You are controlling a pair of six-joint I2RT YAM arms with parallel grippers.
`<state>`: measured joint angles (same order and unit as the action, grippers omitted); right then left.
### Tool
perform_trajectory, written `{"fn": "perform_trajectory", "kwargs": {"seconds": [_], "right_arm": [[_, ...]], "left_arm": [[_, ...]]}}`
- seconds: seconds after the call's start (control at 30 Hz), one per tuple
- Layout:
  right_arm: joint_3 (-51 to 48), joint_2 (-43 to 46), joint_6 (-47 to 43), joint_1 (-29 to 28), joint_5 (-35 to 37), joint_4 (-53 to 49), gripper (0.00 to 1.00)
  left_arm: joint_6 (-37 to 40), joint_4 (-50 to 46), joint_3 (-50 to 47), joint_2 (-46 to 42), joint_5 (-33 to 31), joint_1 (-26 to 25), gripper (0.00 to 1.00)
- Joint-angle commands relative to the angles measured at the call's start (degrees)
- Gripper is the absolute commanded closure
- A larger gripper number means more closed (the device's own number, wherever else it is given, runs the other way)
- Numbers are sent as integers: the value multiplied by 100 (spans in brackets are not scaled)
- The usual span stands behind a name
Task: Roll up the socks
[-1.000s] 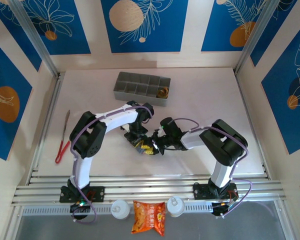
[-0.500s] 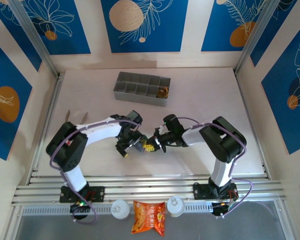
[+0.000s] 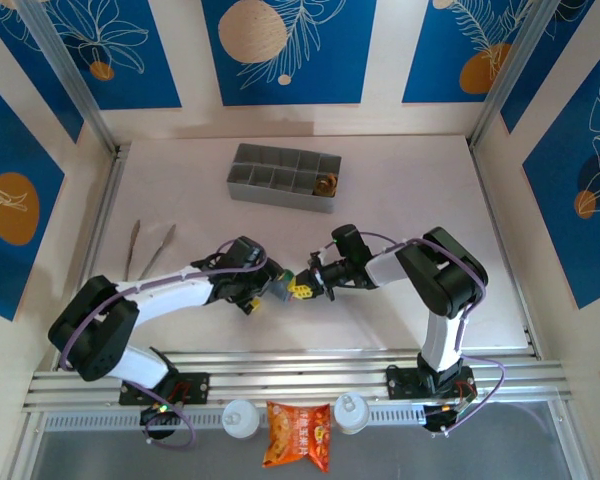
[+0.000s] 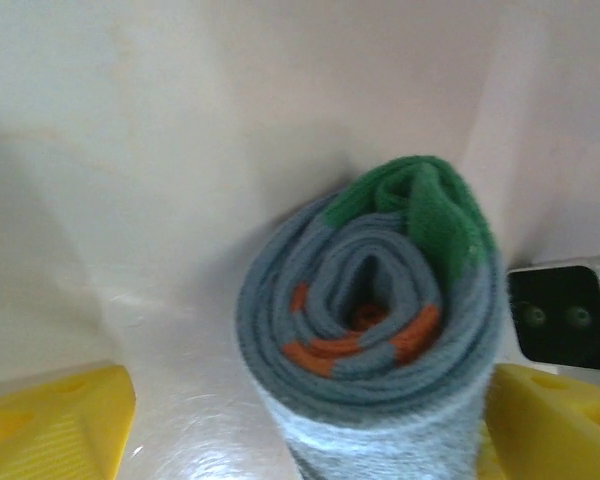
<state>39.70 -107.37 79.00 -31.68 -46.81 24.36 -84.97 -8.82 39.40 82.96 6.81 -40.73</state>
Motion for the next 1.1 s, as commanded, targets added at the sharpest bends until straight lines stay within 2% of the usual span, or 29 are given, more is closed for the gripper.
{"fn": "perform_trajectory", "kwargs": {"seconds": [0.0,0.17,0.3,0.5,0.57,0.63,0.67,0.77,0.8,0.87,0.93,1.07], "right_arm": [[-325,-753,526,74,850,-2007,100],[-172,-953,565,-4,866,-2344,100],[-66,-1064,608,-106,922,-2436,100],[75,-1174,561,-238,988,-2586,100],[247,-1150,277,-261,1103,-2992,100],[429,-1107,-47,-269,1254,-3438,100],[561,-1091,-267,-275,1369,-3737,100],[966,-1031,-968,-286,1751,-4495,100],[1071,-984,-1202,-286,1864,-4656,95],[1261,-729,-1816,-336,2106,-4713,78],[1364,-306,-2334,-430,2375,-4731,72],[825,1040,-2790,-554,2517,-3577,62]], "left_arm": [[-214,434,-114,-6,21,-25,19],[-547,583,-266,147,11,-201,38],[-596,576,-215,381,-40,-271,48],[-536,-91,15,1055,-80,-277,66],[-424,-623,212,1356,64,-283,76],[-334,-935,267,1582,200,-310,80],[-318,-1160,287,1674,239,-337,87],[-262,-1521,218,1815,388,-388,90],[-236,-1671,218,1833,409,-402,91],[-153,-2168,306,1859,418,-419,92],[-40,-2636,488,1920,427,-446,92],[148,-3622,1101,2153,355,-502,94]]}}
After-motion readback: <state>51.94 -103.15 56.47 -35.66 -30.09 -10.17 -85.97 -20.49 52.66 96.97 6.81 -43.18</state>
